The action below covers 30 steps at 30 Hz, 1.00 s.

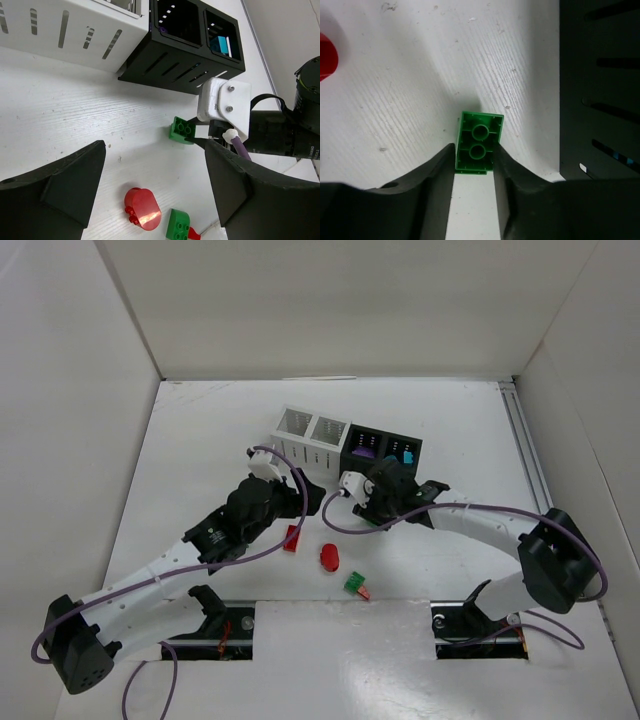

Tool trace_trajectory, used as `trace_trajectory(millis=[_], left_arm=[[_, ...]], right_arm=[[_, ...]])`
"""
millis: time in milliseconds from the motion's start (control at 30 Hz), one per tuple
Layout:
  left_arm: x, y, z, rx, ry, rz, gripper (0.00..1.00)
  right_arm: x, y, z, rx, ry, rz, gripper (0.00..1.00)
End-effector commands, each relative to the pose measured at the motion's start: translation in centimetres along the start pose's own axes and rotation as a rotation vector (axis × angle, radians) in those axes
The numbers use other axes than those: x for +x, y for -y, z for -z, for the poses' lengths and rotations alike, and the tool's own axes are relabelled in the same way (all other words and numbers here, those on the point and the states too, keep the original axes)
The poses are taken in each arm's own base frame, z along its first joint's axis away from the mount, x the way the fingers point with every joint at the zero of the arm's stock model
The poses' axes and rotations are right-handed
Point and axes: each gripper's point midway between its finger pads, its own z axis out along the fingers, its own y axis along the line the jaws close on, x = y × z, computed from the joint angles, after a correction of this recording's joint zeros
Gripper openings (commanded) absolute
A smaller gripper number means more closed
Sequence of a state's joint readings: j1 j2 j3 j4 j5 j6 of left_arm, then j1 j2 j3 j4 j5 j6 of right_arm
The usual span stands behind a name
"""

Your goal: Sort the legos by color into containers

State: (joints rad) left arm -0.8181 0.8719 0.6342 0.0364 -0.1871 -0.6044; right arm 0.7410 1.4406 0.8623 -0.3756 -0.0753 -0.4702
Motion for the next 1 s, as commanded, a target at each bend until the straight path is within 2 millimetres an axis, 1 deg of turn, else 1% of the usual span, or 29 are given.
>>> trace_trajectory(millis=[0,33,67,100,133,167,200,233,267,300,333,367,400,433,467,500,533,567,600,633,667,733,767,800,833,867,900,967], left_arm=[[-0.7,0.5,0.4,0.017,0.027,0.010,0.77],[-0.7,0.5,0.4,0.017,0.027,0.010,0.77],[-0.7,0.5,0.4,0.017,0.027,0.010,0.77],[-0.5,0.3,0.5,0.010,0.019,0.008,0.77],[-0.7,0.4,0.6,0.016,0.026,-0.001,0.77],[-0.7,0.3,0.6,0.016,0.026,-0.011,0.77],[-0.5,0.1,0.7,0.008,0.017,-0.014,0.77],[-0.3,-0.1,0.7,0.002,0.009,-0.017,0.77],[-0.8,0.3,0.9,0.013,0.023,-0.026,0.78],[-0.6,0.1,1.0,0.006,0.014,-0.029,0.78],[-0.6,0.4,1.2,0.029,0.009,-0.042,0.79],[-0.5,0.6,1.3,0.039,0.002,-0.053,0.79],[-0.4,0.6,1.4,0.055,0.004,-0.075,0.81],[-0.4,0.9,1.5,0.075,0.001,-0.088,0.81],[-0.4,1.4,1.7,0.107,0.009,-0.094,0.82],[-0.6,1.6,2.0,0.123,0.016,-0.101,0.85],[-0.9,1.8,2.0,0.129,0.027,-0.111,0.85],[-0.9,2.0,2.1,0.145,0.033,-0.109,0.87],[-0.9,2.0,2.1,0.145,0.033,-0.109,0.87],[-0.9,2.0,2.1,0.145,0.033,-0.109,0.88],[-1.0,1.8,2.1,0.137,0.038,-0.119,0.88],[-0.8,1.7,1.9,0.131,0.030,-0.121,0.88],[-0.9,1.8,1.8,0.131,0.030,-0.121,0.88],[-0.7,1.7,1.8,0.125,0.021,-0.123,0.88],[-0.5,1.5,1.6,0.119,0.012,-0.125,0.88],[-0.5,1.5,1.6,0.119,0.012,-0.125,0.88],[-0.1,1.3,1.5,0.114,0.005,-0.127,0.88],[-0.1,1.3,1.5,0.114,0.005,-0.127,0.88]], right_arm=[[-1.6,-0.4,0.3,-0.034,0.041,0.019,0.38],[-1.6,-0.4,0.3,-0.034,0.041,0.019,0.37],[-2.0,-0.4,0.4,-0.039,0.054,0.021,0.30],[-2.0,-0.4,0.4,-0.039,0.054,0.031,0.29],[-2.8,-0.5,0.7,-0.052,0.080,0.034,0.27],[-3.3,-0.2,1.1,-0.043,0.097,0.048,0.25],[-4.3,0.2,2.0,-0.038,0.131,0.054,0.22],[-5.1,0.1,2.5,-0.048,0.162,0.058,0.20],[-5.6,0.4,3.2,-0.048,0.182,0.064,0.20],[-7.1,0.7,4.7,-0.042,0.234,0.083,0.19],[-8.0,1.0,5.7,-0.037,0.273,0.083,0.17],[-9.1,0.7,6.7,-0.058,0.320,0.094,0.17],[-9.5,1.6,7.7,-0.044,0.353,0.082,0.17],[-10.7,2.1,9.3,-0.032,0.418,0.089,0.16],[-11.7,1.8,10.4,-0.067,0.479,0.099,0.14],[-11.7,2.7,11.1,-0.060,0.506,0.086,0.14],[-12.0,2.8,11.6,-0.064,0.535,0.108,0.18],[-12.0,2.6,11.8,-0.074,0.533,0.125,0.21],[-11.3,3.4,11.7,-0.033,0.488,0.119,0.25],[-9.7,3.3,11.3,-0.030,0.417,0.103,0.30],[-8.7,3.5,10.4,-0.025,0.366,0.086,0.39],[-7.2,3.2,9.2,-0.036,0.313,0.078,0.47],[-6.2,2.7,8.2,-0.058,0.281,0.068,0.54],[-5.7,2.5,7.9,-0.064,0.271,0.065,0.57],[-5.1,2.2,7.2,-0.063,0.239,0.067,0.61],[-5.0,2.1,6.8,-0.061,0.221,0.073,0.65],[-4.1,2.0,5.9,-0.067,0.183,0.064,0.67],[-3.5,1.8,4.9,-0.074,0.145,0.065,0.71]])
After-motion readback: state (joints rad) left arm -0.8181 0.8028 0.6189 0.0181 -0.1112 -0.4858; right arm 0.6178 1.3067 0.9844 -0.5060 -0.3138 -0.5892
